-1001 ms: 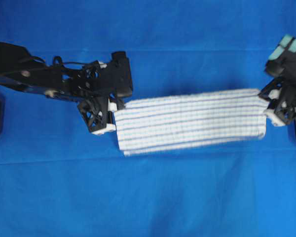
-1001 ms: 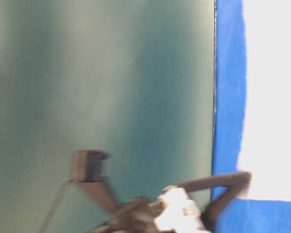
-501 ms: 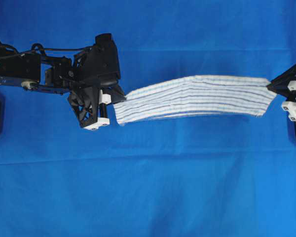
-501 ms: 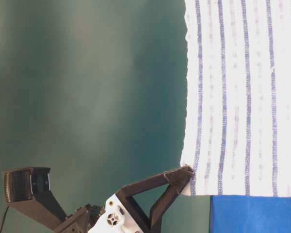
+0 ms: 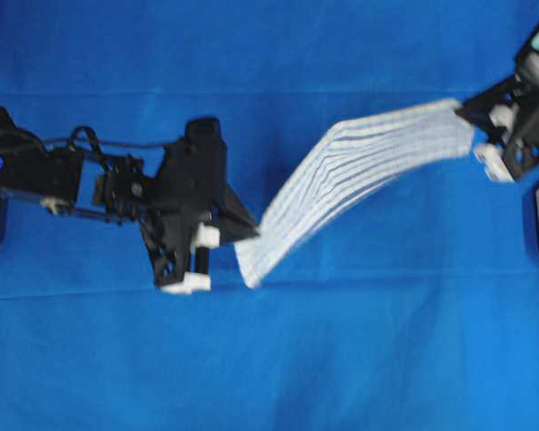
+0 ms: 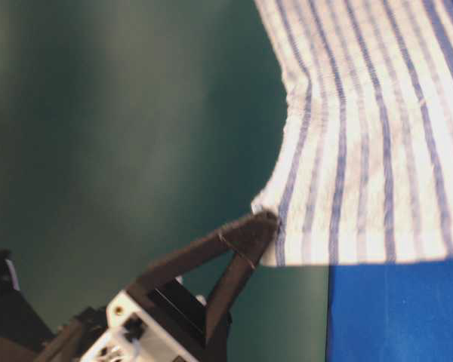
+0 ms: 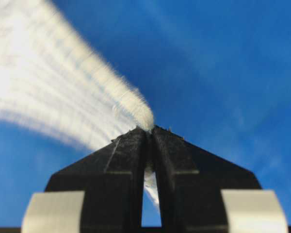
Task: Fold the blue towel.
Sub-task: 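Lift the strip and rotate it vertical, right gripper moving to the top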
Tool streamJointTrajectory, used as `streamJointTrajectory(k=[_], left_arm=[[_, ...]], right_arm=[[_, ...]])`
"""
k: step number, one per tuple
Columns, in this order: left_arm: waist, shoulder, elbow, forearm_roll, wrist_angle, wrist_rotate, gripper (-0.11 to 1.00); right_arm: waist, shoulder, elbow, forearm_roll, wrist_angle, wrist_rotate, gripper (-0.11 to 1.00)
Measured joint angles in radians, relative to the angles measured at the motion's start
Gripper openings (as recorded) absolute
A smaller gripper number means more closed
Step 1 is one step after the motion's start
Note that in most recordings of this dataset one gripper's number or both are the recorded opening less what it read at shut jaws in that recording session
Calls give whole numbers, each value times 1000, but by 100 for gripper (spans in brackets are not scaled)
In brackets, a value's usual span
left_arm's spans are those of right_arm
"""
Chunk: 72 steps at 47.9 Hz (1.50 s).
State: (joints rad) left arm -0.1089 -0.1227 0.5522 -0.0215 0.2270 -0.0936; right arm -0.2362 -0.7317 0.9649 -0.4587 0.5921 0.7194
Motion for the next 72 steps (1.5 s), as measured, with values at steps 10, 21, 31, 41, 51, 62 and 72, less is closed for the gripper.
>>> streamJointTrajectory(k=[10,21,31,41,51,62,72], left_arm=[[-77,61,-55,0,-21,2,3],[-120,132,-101,-2,-78,0,3],[-124,193,-160,-2,-107,0,3],[-118,241,-212,-2,-118,11,3],[-92,295,-258,-2,-172,20,3],[-52,416,-331,-2,-284,21,3],[-49,468,-374,0,-291,20,3]], right_arm=[[-120,155,-63,-51,-187,-6,8],[-173,354,-183,-115,-305,-23,7],[-187,483,-290,-146,-330,-40,7],[-187,520,-331,-150,-336,-44,8],[-212,474,-285,-150,-325,-46,8],[-253,353,-192,-150,-273,-44,8],[-252,365,-186,-150,-239,-43,7]])
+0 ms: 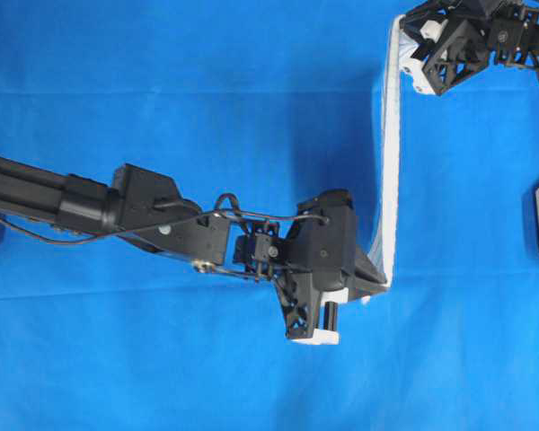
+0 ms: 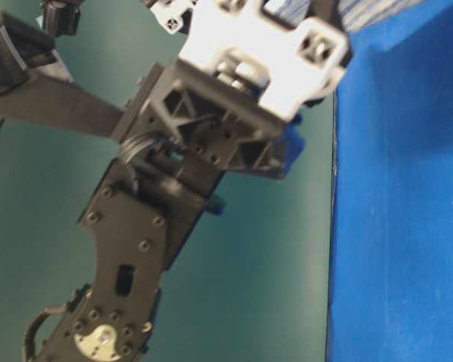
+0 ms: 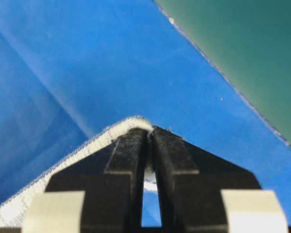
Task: Fold the blue towel.
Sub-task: 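Lift the strip and rotate it vertical, right gripper moving to the top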
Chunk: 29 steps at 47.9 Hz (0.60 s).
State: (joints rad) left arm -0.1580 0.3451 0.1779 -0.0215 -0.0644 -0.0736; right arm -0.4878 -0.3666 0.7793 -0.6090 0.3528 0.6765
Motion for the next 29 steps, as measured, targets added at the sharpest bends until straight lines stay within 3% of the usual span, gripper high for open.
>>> streamJointTrajectory(k=[9,29], left_arm=[[0,-3,43,-2,0,-21,3],[0,-135,298,-6,0,-137,3]], right_arm=[[2,135,-52,0,-54,-2,7],[18,393,-232,2,-158,-2,7]])
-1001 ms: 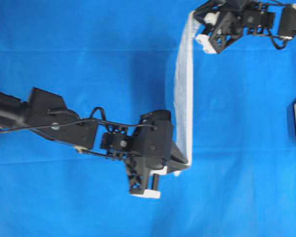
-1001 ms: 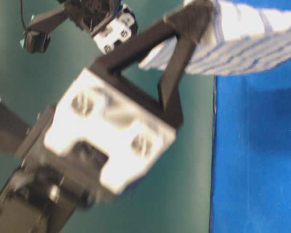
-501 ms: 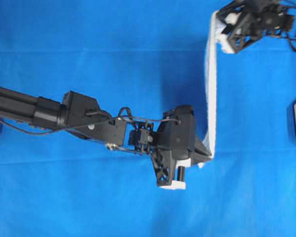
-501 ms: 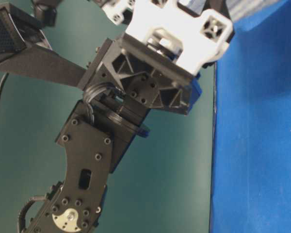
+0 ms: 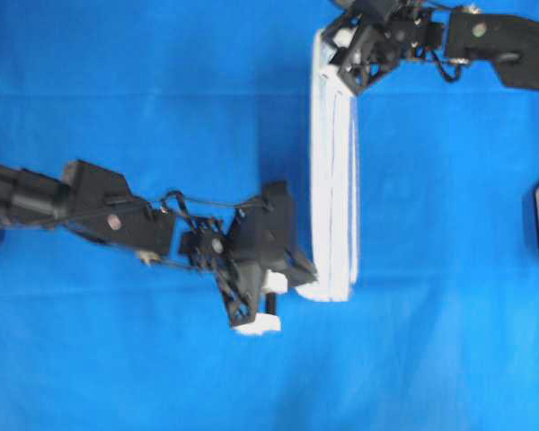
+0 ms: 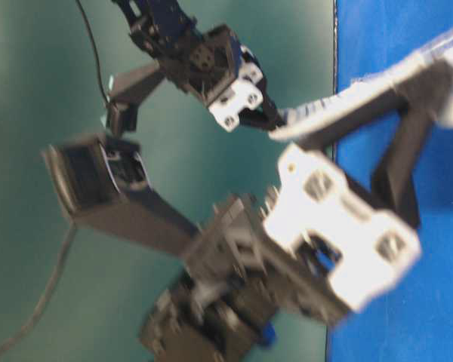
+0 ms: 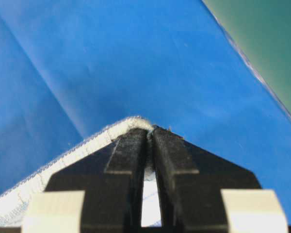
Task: Fold the blue towel.
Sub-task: 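Lift the strip and rotate it vertical, right gripper moving to the top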
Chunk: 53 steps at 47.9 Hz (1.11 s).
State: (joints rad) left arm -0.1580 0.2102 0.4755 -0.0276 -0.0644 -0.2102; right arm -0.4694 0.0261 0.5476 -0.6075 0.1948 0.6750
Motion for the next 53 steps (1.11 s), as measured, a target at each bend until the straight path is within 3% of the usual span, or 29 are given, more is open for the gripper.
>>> streamJointTrajectory(k=[7,24,28,32,34,38,42,53], left_arm=[[-2,-18,44,0,-8,-15,3],[-9,-21,48,0,-12,-14,4],[-9,-20,48,0,-12,-14,16],[-9,-21,48,0,-12,-15,40],[-9,-21,48,0,-12,-14,51],[-9,-21,49,0,-5,-8,69],[-9,-32,52,0,23,-2,68],[25,-196,97,2,181,14,65]], right_arm=[[8,34,-25,0,-2,0,8],[31,40,-26,-2,-2,0,8],[31,40,-28,-3,-2,-3,8],[32,40,-26,-5,-2,-8,9],[34,40,-26,-8,-2,-15,17],[40,38,-26,-11,2,-38,43],[41,29,-26,-12,6,-60,61],[54,-87,3,-12,25,-72,51]])
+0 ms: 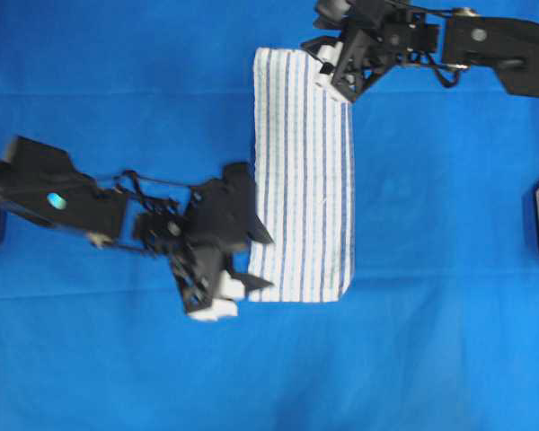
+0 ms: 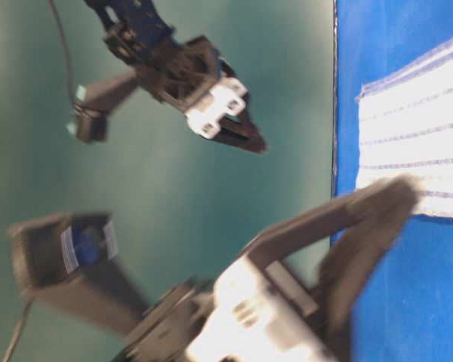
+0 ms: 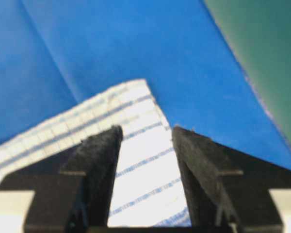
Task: Fold the blue towel.
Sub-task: 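Lift the strip and rotate it vertical, right gripper moving to the top, then release the strip and pull both grippers outward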
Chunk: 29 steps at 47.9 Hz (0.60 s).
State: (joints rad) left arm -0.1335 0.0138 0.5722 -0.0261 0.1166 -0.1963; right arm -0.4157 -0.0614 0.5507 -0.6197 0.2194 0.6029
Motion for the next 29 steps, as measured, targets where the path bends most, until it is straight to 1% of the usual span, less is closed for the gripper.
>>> streamJointTrajectory(k=[6,11,15,20,25,29], left_arm=[[34,-94,52,2,17,31,65],[87,-175,104,2,-2,63,65],[137,-250,163,2,-75,94,65],[196,-341,241,2,-207,127,65],[247,-414,318,3,-321,155,65],[299,-474,376,3,-390,169,65]], right_arm=[[12,-91,55,0,-3,3,52],[23,-169,115,0,-31,11,52],[29,-232,173,2,-86,12,52],[40,-311,242,8,-161,17,52],[57,-397,314,12,-236,18,52],[66,-451,368,20,-287,18,52]])
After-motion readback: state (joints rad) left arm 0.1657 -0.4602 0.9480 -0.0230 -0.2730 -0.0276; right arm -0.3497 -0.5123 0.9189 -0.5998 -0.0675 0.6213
